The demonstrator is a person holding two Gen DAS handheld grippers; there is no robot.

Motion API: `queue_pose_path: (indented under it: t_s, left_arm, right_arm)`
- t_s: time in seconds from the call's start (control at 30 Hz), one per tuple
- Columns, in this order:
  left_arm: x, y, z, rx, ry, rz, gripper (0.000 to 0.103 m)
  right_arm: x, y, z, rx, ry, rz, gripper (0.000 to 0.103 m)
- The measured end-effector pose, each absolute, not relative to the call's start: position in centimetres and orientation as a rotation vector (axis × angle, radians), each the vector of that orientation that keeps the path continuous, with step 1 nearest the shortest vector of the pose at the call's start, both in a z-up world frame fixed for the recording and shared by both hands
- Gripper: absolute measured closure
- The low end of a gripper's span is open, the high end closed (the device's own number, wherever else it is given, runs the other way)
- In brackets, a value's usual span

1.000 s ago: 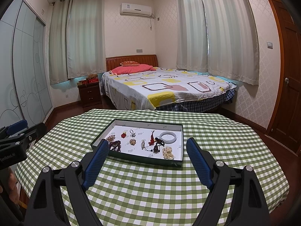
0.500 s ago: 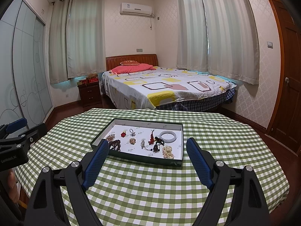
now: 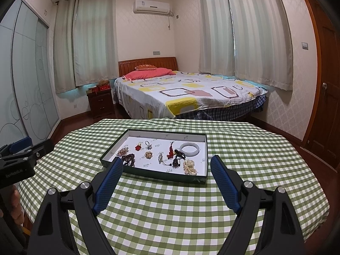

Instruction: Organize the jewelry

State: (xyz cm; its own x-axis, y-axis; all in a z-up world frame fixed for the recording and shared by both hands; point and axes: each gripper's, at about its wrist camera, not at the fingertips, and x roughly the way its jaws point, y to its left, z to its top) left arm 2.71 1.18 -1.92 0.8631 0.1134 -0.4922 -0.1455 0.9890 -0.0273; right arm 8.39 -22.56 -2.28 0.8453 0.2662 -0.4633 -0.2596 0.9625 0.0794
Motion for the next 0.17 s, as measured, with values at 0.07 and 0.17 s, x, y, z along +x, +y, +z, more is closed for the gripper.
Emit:
queue_pose_path:
  t_s: [0.07, 0.17]
  left_arm:
    - [3.5, 1.6, -2.5, -0.072, 0.539, 0.129, 0.004]
    - [4.9, 2.4, -3.8, -0.091, 0.584, 0.137, 0.004]
  right_arm:
    - [8.7, -22.7, -2.6, 0.016, 0.501, 0.273, 0.021]
    - [9.6, -23.1, -3.4, 0.018, 0.516, 0.263, 0.021]
